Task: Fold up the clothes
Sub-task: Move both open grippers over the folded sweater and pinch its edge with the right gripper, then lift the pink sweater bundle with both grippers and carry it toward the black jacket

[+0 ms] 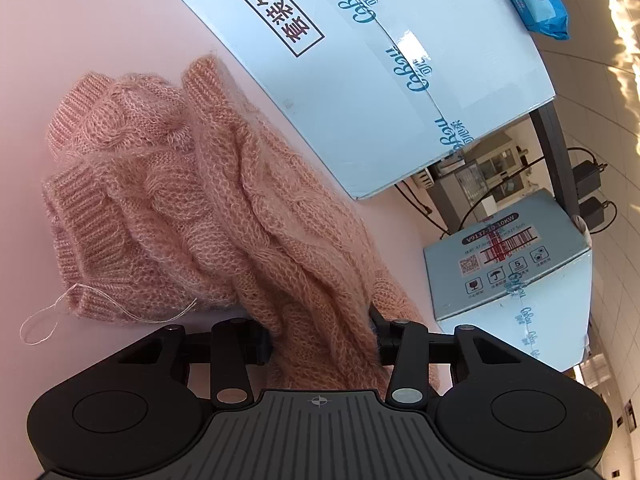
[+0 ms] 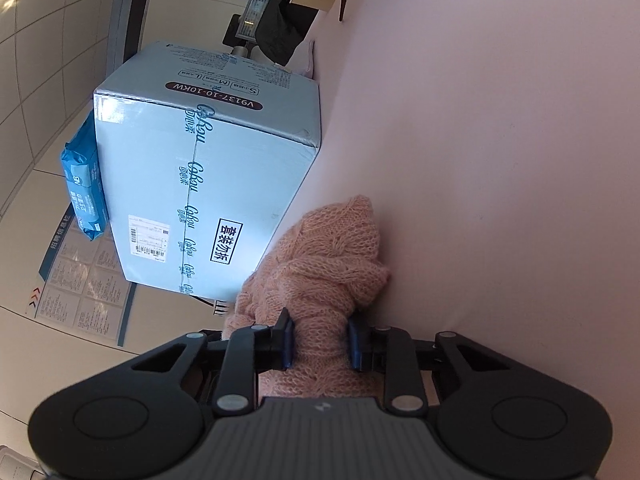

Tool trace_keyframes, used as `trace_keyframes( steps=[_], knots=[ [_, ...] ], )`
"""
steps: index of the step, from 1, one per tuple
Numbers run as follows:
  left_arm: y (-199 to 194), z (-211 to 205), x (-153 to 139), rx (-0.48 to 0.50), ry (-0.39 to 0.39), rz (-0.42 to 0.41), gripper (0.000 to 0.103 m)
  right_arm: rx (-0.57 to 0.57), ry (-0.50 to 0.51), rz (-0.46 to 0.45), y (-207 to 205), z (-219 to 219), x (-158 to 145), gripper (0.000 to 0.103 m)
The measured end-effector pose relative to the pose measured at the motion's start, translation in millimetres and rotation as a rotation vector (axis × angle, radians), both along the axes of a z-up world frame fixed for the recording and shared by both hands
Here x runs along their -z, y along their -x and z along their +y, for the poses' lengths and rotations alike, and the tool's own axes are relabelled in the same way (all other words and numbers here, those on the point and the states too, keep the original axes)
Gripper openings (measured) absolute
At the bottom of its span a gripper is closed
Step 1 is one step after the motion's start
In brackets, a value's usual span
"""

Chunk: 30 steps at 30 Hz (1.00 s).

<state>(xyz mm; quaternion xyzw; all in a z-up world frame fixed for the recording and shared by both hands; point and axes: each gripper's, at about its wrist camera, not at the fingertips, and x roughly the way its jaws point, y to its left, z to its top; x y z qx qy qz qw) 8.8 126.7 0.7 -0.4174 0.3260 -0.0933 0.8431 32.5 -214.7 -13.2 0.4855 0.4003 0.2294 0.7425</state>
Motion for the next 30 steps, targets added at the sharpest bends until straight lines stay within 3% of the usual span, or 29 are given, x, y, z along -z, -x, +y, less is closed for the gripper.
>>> trace_keyframes(
  steps=[4, 9, 13, 24, 30],
  knots=[
    [2.0, -9.5, -9.3, 0.005, -0.108, -0.012, 0.036, -0.009, 0.042, -0.035, 0.1, 4.0, -3.7, 0.026],
    [0.9, -9.1, -16.3, -0.008, -0.121, 0.020, 0.035, -0.003, 0.042, -0.055, 1.8, 3.3, -5.0, 0.024],
    [7.2, -14.0, -27.7, -0.015, -0.187, -0.014, 0.033, -0.005, 0.036, -0.080, 5.1, 3.7, -7.5, 0.023],
    [18.8, -11.0, -55.3, -0.030, -0.172, -0.057, 0.033, -0.025, 0.006, -0.163, 12.4, 3.0, -21.8, 0.022],
    [31.2, -3.9, -71.8, -0.031, -0.171, -0.113, 0.028, -0.028, 0.031, -0.282, 25.5, 8.1, -45.6, 0.022]
  ],
)
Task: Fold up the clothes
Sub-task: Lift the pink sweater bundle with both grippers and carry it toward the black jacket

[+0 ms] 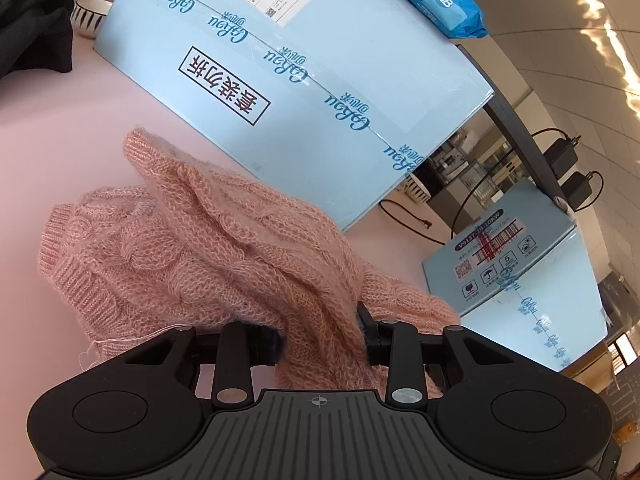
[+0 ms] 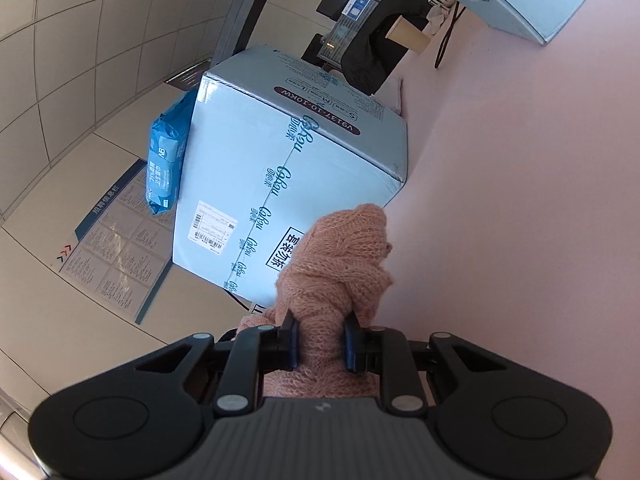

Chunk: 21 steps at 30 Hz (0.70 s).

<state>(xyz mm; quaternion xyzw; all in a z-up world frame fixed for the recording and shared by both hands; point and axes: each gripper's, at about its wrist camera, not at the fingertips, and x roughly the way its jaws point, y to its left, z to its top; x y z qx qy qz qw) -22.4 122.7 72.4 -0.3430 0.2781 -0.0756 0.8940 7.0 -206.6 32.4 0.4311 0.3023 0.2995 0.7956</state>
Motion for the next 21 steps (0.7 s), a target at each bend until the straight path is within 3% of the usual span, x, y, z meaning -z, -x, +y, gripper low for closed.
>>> trace_keyframes(
  steps=[9, 21],
  knots=[
    [20.9, 24.0, -23.3, -0.008, -0.008, -0.042, 0.027, -0.031, 0.005, -0.063, 11.8, 15.8, -22.9, 0.022],
    [62.0, 77.5, -53.8, -0.103, -0.038, -0.104, 0.027, -0.109, 0.027, -0.150, 26.9, 71.5, -63.0, 0.022]
  ],
)
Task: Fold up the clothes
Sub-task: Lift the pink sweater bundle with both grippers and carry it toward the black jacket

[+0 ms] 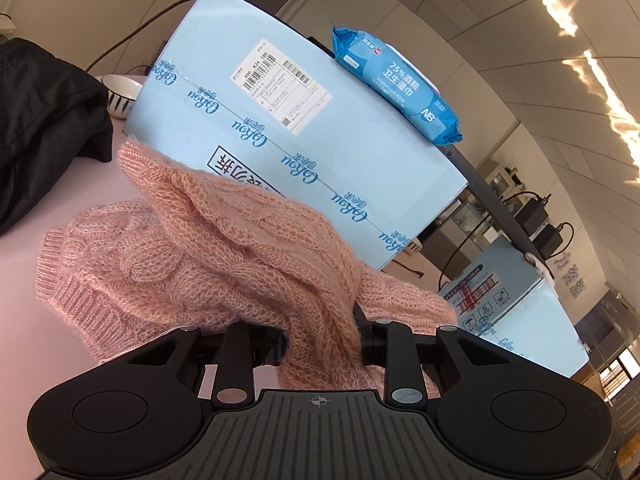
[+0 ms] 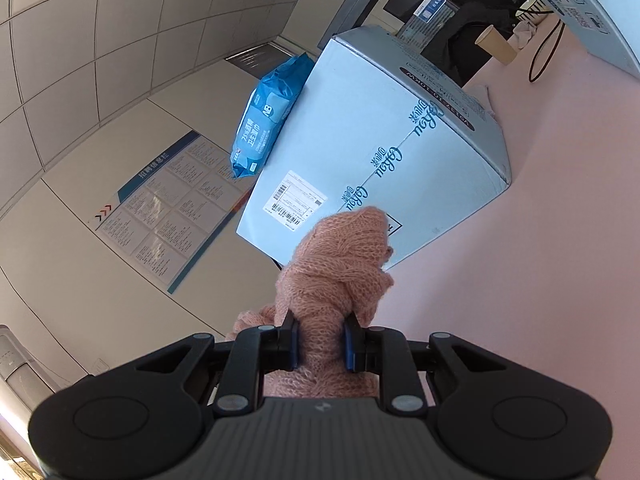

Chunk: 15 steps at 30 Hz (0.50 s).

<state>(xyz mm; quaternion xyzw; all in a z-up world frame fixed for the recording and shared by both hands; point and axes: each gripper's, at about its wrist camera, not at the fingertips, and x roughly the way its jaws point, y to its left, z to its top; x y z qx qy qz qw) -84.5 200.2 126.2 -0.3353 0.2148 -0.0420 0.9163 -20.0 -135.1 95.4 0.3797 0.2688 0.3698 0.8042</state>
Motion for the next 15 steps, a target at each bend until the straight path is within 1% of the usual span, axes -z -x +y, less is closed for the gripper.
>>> trace_keyframes(
  steps=[8, 15],
  knots=[
    [34.3, 47.7, -14.3, -0.092, -0.023, -0.038, 0.027, -0.083, 0.021, -0.052, 10.7, 55.8, -24.0, 0.022],
    [59.7, 84.7, -19.0, -0.173, -0.062, -0.042, 0.027, -0.162, 0.037, -0.085, 26.2, 105.3, -37.3, 0.022]
  ],
)
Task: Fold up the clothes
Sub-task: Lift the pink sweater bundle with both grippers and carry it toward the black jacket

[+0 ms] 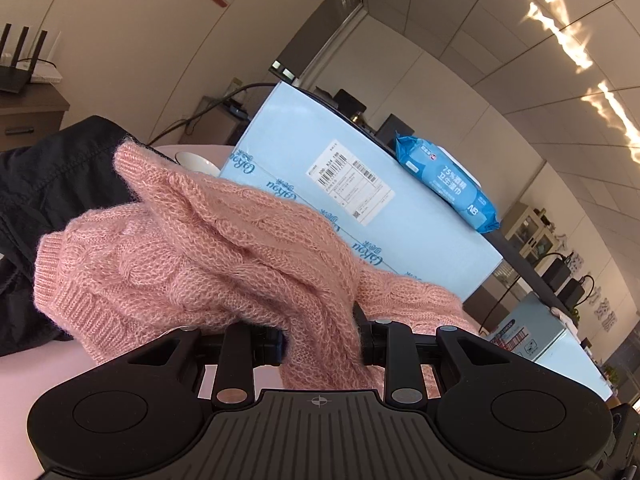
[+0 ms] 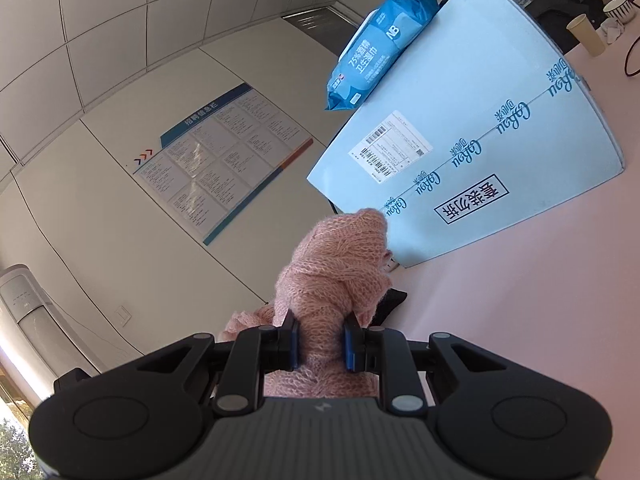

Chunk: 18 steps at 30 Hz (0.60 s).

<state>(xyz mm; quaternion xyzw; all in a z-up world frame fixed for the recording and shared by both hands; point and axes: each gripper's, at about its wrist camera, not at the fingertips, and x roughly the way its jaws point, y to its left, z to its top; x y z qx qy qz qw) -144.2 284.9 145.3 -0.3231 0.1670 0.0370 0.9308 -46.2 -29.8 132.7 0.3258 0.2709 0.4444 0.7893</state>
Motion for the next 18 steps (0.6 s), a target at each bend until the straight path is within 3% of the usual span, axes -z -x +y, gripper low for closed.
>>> trace_keyframes(
  steps=[10, 18],
  knots=[
    [24.1, 51.2, 8.1, -0.134, -0.029, 0.040, 0.027, -0.109, 0.023, -0.032, 13.0, 75.1, -0.8, 0.022],
    [20.7, 88.7, 30.2, -0.216, -0.027, 0.075, 0.027, -0.160, 0.054, -0.046, 13.2, 126.0, 13.5, 0.022]
  ],
)
